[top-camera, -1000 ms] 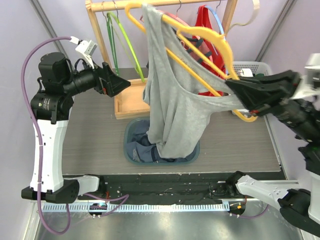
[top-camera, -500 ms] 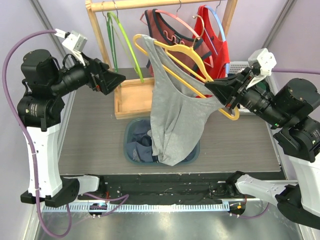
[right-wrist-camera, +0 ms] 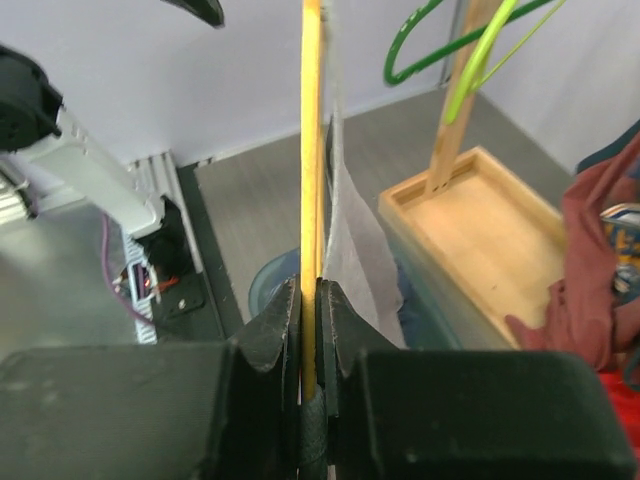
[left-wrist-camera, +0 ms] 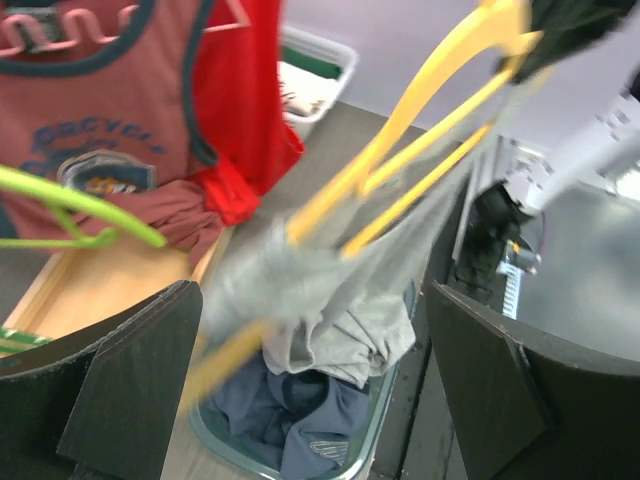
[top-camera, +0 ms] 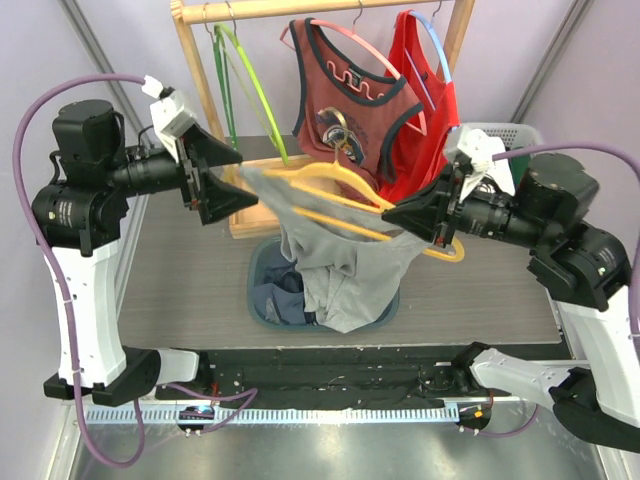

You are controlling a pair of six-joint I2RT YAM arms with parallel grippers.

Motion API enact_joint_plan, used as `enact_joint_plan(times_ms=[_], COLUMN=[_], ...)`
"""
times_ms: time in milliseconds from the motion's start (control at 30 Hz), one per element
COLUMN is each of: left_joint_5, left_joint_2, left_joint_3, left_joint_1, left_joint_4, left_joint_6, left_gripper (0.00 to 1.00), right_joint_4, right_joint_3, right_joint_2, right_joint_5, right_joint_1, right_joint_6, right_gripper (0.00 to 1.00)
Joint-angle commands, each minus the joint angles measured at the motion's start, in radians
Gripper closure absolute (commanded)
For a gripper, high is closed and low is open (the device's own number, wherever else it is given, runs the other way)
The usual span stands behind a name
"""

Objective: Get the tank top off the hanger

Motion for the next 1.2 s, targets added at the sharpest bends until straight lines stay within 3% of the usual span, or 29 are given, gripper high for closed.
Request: enact_joint_plan(times_ms=[0, 300, 433, 667, 967, 1100, 1167], left_joint_5=[0.189, 0.176, 0.202, 0.284, 0.282, 0.304, 0.308], left_joint_2=[0.0, -0.02, -0.017, 0.0, -0.001, 0.011, 0.016], left_joint_3=[0.032, -0.142, -0.222, -0.198, -0.252, -0.249, -0.232], left_joint_1=[0.0, 0.001, 0.0, -0.014, -0.046, -0.055, -0.057], left_joint_4=[-0.142, -0.319, -0.322, -0.357, -0.369, -0.331, -0.308], left_joint_6=[0.217, 0.513, 0.526, 0.512, 0.538, 0.504, 0.483], left_gripper=[0.01, 0.0, 0.02, 0.19, 0.21, 0.32, 0.43], right_joint_4=[0.032, 0.044, 0.104, 0.193, 0.22, 0.231, 0.233], right_joint_3=[-0.023, -0.032, -0.061, -0.094, -0.072, -0.075, -0.077], right_joint_2=[0.014, 0.063, 0.08, 0.127, 0.17, 0.175, 0.175], right_joint_5=[-0.112, -0.205, -0.254, -0.293, -0.312, -0.316, -0.316], right_joint_1=[0.005, 0.005, 0.007, 0.005, 0.008, 0.01, 0.01], right_joint_6=[-0.02, -0.032, 0.003, 0.038, 0.069, 0.072, 0.071], right_gripper=[0.99, 0.99, 0.98, 0.98, 0.99, 0.99, 0.99])
